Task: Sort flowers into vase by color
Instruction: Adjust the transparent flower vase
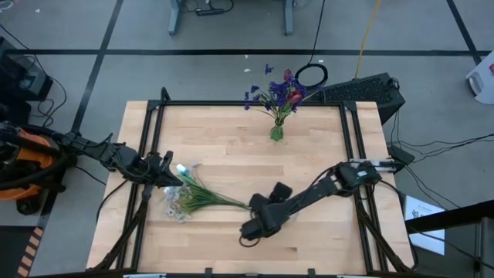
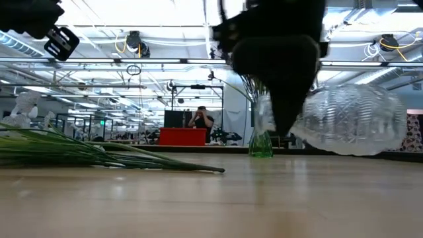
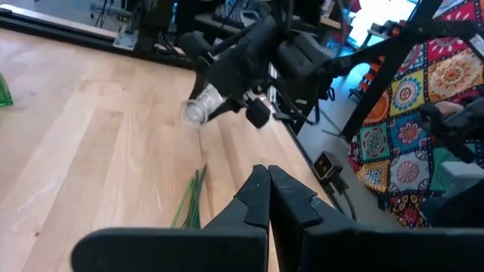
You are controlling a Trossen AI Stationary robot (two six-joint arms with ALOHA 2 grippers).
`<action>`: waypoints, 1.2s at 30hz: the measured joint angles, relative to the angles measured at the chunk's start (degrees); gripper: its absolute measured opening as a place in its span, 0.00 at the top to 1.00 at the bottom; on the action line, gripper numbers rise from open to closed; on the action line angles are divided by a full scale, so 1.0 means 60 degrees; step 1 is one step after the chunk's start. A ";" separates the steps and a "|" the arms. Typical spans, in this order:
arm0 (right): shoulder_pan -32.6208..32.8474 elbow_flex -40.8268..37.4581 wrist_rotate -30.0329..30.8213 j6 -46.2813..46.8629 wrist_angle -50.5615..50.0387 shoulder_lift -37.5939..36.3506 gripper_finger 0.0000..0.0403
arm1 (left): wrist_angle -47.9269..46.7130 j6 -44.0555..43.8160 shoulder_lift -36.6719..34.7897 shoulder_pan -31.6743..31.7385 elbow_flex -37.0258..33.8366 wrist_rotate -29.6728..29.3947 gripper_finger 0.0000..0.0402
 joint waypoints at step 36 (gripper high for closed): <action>-0.1451 -1.6604 0.0775 -0.8961 2.6219 -0.7437 0.62 | 0.0847 -0.0416 0.0011 -0.0001 0.0003 -0.2899 0.99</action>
